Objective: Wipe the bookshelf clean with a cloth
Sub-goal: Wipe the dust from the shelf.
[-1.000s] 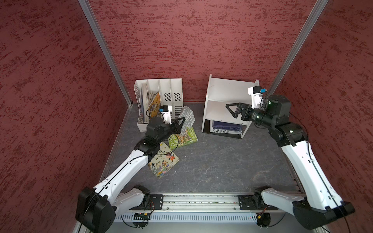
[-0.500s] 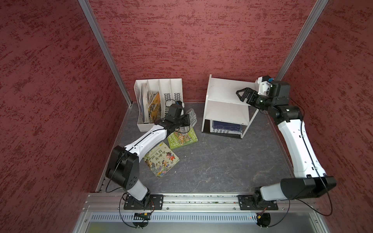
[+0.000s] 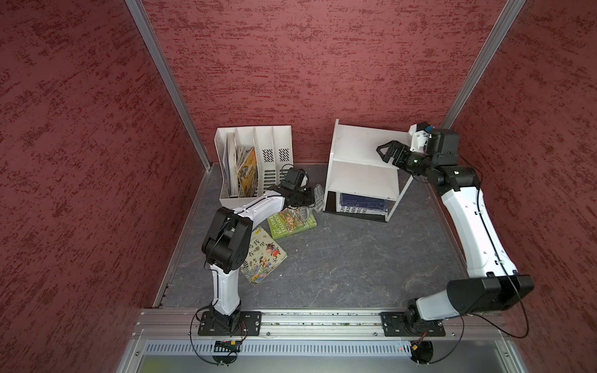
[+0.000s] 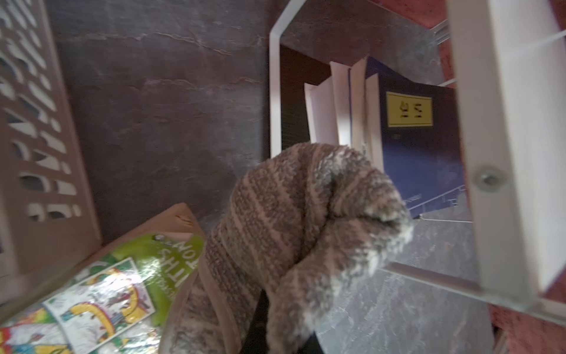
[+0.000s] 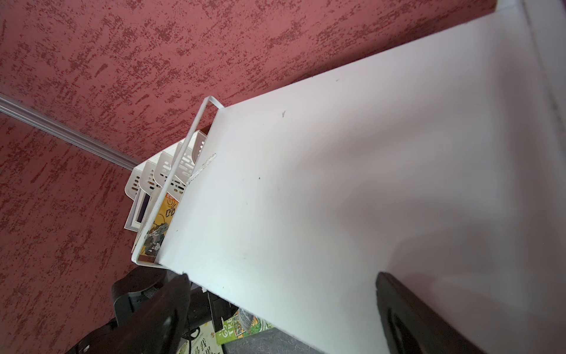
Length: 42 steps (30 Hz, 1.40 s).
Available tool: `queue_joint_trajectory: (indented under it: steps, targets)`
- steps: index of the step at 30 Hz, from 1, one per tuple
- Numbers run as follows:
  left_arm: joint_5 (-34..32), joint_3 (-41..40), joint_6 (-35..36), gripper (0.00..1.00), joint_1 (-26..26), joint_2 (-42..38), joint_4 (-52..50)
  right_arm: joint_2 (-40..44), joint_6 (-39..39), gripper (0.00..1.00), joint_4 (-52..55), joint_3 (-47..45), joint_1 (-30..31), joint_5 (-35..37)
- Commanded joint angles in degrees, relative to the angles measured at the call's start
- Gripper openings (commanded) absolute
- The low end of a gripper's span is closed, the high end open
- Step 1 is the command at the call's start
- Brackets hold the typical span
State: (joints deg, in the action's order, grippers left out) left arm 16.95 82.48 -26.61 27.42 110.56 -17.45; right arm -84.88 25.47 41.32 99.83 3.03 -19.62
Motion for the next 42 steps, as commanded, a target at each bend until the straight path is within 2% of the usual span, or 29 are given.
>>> queue_joint_trajectory:
  steps: [1, 7, 15, 24, 28, 34, 36, 39, 42]
  targets:
    - [7.0, 0.6, -3.52, 0.0, -0.24, -1.37, 5.54, 0.51, -0.36, 0.99, 3.6, -0.44, -0.35, 1.95]
    - [8.83, 0.36, -4.95, 0.0, 1.35, -3.0, 6.89, 0.73, -1.21, 0.98, 4.01, -0.93, -0.3, 3.14]
    - [9.98, 0.34, -8.19, 0.0, 2.0, 5.27, 10.29, 0.72, -1.22, 0.98, 4.02, -1.61, -0.31, 3.55]
    - [9.16, 2.07, -7.8, 0.0, 3.18, 11.96, 9.74, 0.57, -0.87, 0.98, 3.33, -2.69, -0.32, 3.27]
    - [9.46, 2.6, -7.84, 0.0, 2.02, 8.78, 8.6, 0.65, -1.04, 0.99, 3.28, -2.62, -0.3, 3.5]
    - [9.73, 3.08, -7.74, 0.0, -0.11, -1.81, 4.89, 0.87, -1.39, 0.98, 2.77, -2.51, -0.36, 3.82]
    - [11.08, 2.59, -9.65, 0.0, -0.11, -4.83, 4.21, 0.96, -1.74, 0.98, 2.8, -2.44, -0.35, 4.04]
    - [12.9, 1.02, -13.79, 0.0, 0.36, -6.48, 7.08, 1.19, -1.91, 0.98, 2.72, -2.48, -0.33, 4.23]
    - [11.29, 0.38, -14.7, 0.0, 1.06, -6.6, 8.76, 1.18, -2.18, 0.99, 2.78, -2.47, -0.3, 4.64]
